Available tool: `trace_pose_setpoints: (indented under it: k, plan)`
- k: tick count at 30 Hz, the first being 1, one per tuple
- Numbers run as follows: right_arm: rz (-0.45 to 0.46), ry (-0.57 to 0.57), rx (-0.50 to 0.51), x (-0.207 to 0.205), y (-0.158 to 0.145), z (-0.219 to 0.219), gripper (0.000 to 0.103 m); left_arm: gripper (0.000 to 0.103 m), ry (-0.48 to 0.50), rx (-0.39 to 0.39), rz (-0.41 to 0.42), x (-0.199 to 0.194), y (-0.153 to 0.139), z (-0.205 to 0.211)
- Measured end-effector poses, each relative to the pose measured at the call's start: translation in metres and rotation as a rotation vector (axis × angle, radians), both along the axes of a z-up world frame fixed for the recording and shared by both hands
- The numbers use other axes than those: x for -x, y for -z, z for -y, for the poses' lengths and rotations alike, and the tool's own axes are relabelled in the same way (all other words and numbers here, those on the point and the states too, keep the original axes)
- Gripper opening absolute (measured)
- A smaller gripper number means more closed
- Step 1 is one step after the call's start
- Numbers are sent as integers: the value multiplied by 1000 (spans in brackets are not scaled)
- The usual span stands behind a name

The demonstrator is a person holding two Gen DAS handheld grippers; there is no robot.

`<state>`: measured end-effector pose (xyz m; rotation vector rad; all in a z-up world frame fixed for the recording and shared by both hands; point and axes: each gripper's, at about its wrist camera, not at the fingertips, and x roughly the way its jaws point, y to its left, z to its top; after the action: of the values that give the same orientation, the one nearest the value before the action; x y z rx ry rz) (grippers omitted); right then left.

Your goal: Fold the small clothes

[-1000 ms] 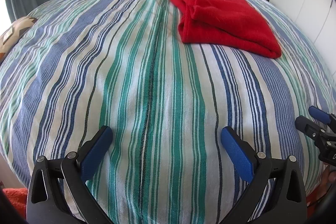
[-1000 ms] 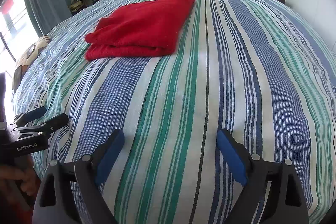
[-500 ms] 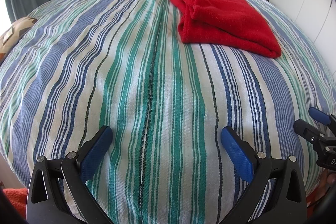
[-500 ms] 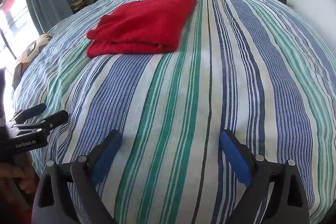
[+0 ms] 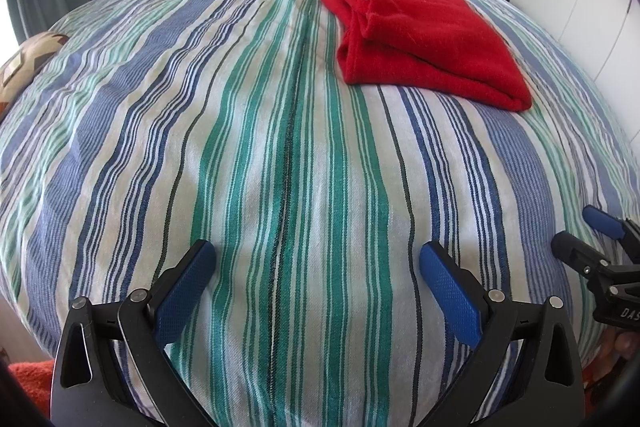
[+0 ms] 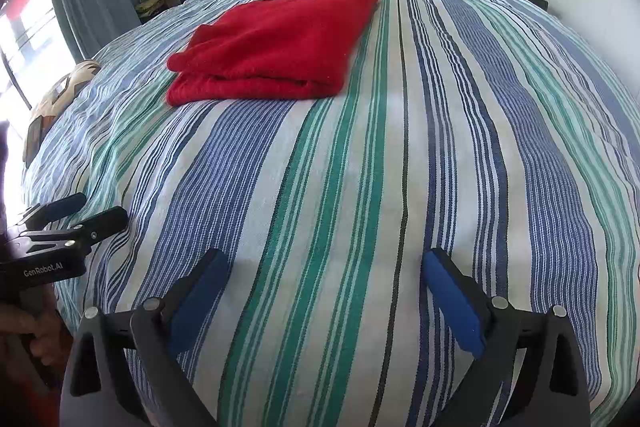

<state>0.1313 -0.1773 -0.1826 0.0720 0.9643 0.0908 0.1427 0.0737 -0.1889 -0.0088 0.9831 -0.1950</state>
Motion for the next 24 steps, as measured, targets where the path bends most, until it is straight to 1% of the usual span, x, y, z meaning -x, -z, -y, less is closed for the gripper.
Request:
trace_pose_setpoints:
  k: [1,2,4,6,7,8,10,12,14,15,17,19,20,21,22,23,24]
  plan:
    - [-10,-3,-4,-1,-2,0,98,99,-7,41,15,-1,-10,-8]
    - [-19,-4,-20,-4,-6,2,97,99,-33,105,43,-5,-23,-21]
    - [8,8,-83,-10,-22,14,97,99,-106,271,80,-20,-44,-49]
    - [65,43,-125,-22,-42,30,97,100,-145,446,85,-51,-58,-73]
    - [91,58,-145,-34,-52,39,97,100,-147,501,69,-71,-62,-77]
    - [110,67,-163,-49,-61,46,97,100,-149,536,56,-92,-65,-79]
    - [146,80,-198,-84,-77,58,97,100,-115,584,40,-133,-69,-71]
    - [160,71,-248,-126,-86,65,97,100,-72,581,3,-171,-64,-52]
    - [129,63,-310,-171,-79,70,97,100,-53,540,-67,-203,-49,-29]
    - [105,69,-345,-191,-70,71,97,100,-45,526,-110,-216,-39,-19]
    - [34,82,-445,-223,-44,71,97,100,-30,471,-167,-227,-22,4]
    - [-46,88,-543,-244,-13,65,97,100,-1,376,-182,-230,-10,22]
    - [-79,77,-568,-250,-1,59,94,99,16,324,-171,-228,-7,29]
    - [-76,66,-537,-251,5,51,89,95,30,286,-157,-225,-5,34]
    - [-55,30,-478,-251,3,40,65,64,47,266,-144,-222,-4,38]
    - [-48,-7,-411,-251,0,28,43,28,91,308,-166,-221,-4,43]
    - [-34,-24,-339,-250,-6,17,42,26,93,331,-192,-221,-5,45]
